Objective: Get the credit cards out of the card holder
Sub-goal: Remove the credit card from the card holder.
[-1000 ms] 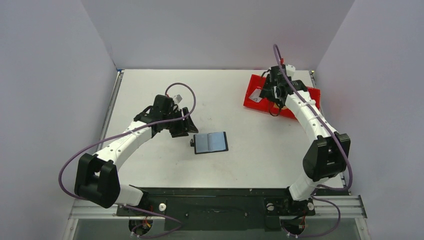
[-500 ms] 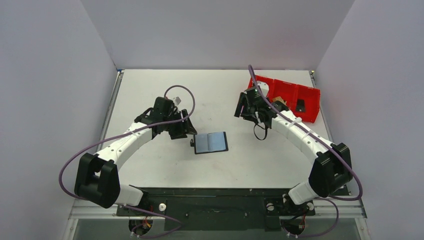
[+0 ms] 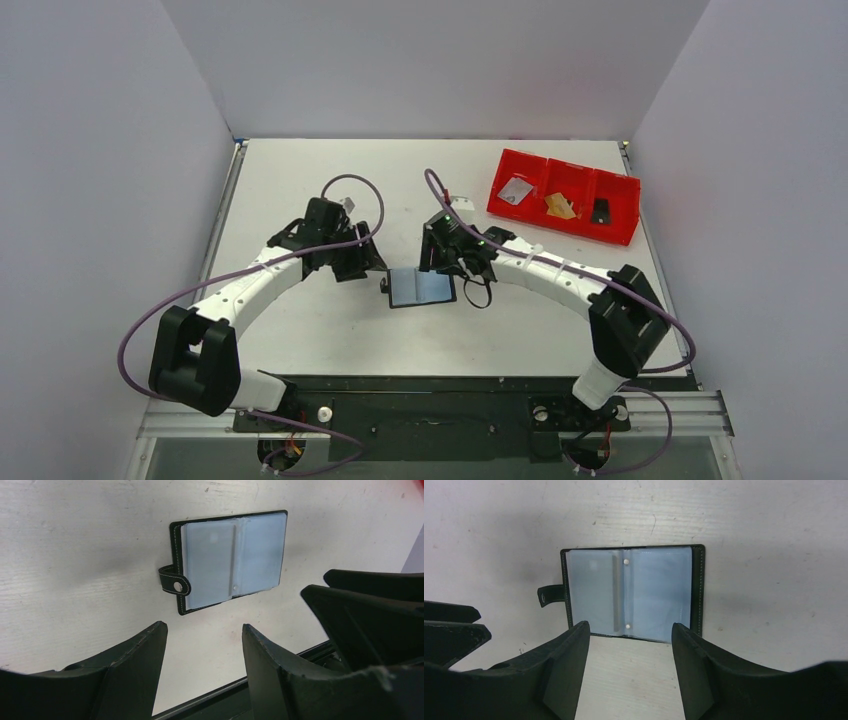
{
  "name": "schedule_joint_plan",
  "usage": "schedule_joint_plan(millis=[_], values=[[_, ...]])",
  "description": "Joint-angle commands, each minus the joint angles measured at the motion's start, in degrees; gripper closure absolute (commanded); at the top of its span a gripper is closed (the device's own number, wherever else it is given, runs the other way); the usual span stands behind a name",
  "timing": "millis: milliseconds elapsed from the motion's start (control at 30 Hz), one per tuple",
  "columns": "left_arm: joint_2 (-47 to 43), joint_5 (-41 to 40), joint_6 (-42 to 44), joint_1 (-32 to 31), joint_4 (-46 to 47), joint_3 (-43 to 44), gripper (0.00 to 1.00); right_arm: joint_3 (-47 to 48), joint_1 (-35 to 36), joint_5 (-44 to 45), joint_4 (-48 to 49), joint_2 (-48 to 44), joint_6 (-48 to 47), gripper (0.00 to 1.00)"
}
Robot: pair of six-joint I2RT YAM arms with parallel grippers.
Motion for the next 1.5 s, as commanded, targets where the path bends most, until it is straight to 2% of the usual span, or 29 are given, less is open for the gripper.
schedule_joint_plan(millis=[0, 367, 1167, 1367, 1467], values=[[-1.8, -1.1, 0.1, 1.0, 1.0, -1.1, 0.46, 2.2, 2.9, 0.9, 3.0, 3.6, 2.2, 0.44], [-2.4, -0.4, 0.1, 2.1, 1.1, -1.9, 0.46, 6.2, 6.6, -1.1, 4.6, 13.3, 3.0, 0.46], [-2.4, 0.4, 0.2, 2.6, 1.2, -2.1, 0.45, 10.8, 8.5, 2.6, -0.7, 22.6, 1.5, 0.47], [-2.3, 0.4, 0.2, 2.6, 1.2, -2.2, 0.45, 9.1, 8.2, 2.7, -1.2, 23.0, 2.0, 0.59], [-2.2, 0.5, 0.2, 2.6, 1.3, -2.3, 0.45, 8.2, 7.9, 2.6, -1.2, 23.2, 2.1, 0.61]])
